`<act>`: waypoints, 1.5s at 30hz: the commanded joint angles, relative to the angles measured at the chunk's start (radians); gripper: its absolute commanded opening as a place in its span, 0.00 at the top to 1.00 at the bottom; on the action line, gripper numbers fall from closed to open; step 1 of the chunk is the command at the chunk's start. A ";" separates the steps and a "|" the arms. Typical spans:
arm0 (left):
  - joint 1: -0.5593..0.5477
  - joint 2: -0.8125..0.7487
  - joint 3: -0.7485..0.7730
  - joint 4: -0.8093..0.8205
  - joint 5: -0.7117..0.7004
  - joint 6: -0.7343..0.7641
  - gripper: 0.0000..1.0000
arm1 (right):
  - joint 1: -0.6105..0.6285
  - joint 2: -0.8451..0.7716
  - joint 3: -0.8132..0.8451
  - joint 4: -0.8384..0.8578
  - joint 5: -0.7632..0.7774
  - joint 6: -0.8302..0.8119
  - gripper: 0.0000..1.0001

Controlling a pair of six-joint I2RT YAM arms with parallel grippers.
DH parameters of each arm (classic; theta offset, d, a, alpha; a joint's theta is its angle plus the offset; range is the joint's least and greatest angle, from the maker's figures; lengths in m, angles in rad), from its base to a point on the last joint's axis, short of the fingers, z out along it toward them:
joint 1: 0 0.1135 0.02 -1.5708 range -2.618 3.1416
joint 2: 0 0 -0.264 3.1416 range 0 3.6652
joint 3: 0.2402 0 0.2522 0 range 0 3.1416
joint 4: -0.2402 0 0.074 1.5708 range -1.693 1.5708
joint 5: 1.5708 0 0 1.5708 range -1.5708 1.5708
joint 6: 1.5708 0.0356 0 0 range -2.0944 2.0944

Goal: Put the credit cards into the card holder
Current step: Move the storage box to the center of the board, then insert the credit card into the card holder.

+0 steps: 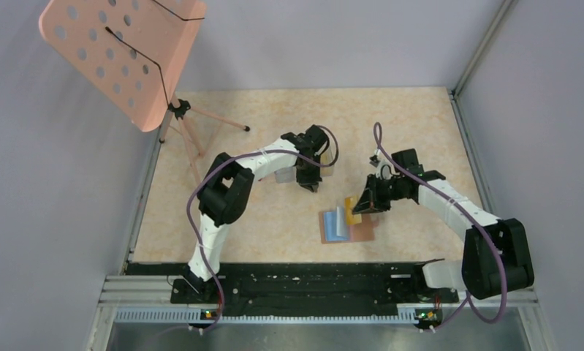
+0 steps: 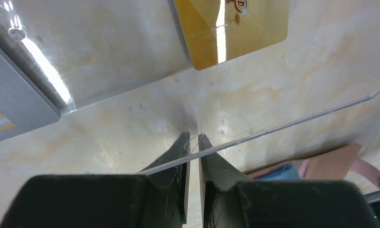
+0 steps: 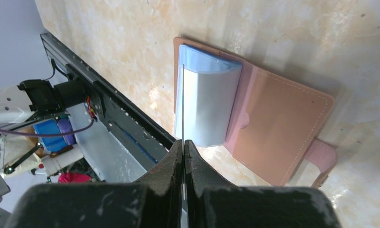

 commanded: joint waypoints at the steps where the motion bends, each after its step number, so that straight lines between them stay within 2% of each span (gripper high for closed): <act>1: 0.028 0.031 0.083 -0.022 0.019 0.024 0.82 | 0.047 0.010 0.047 0.004 0.018 -0.014 1.00; 6: 0.030 -0.035 0.049 -0.001 0.055 0.015 0.76 | 0.117 0.031 0.079 0.015 0.044 0.004 1.00; 15: -0.003 -0.360 -0.282 0.154 0.065 -0.125 0.74 | 0.201 0.101 0.183 0.031 0.088 0.065 1.00; 19: -0.006 -0.475 -0.401 0.165 0.051 -0.172 0.75 | 0.273 0.173 0.241 -0.001 0.170 0.076 1.00; 23: -0.012 -0.539 -0.463 0.159 0.046 -0.204 0.75 | 0.368 0.247 0.329 -0.103 0.344 0.068 1.00; 27: -0.027 -0.542 -0.476 0.142 0.035 -0.206 0.76 | 0.400 0.288 0.383 -0.208 0.501 0.047 1.00; 33: -0.048 -0.497 -0.462 0.138 0.046 -0.197 0.76 | 0.400 0.253 0.397 -0.317 0.660 0.013 1.00; 40: -0.084 -0.428 -0.401 0.116 0.058 -0.174 0.76 | 0.393 0.207 0.371 -0.381 0.741 0.011 1.00; 45: -0.115 -0.383 -0.367 0.131 0.089 -0.175 0.76 | 0.330 0.150 0.304 -0.349 0.681 0.002 1.00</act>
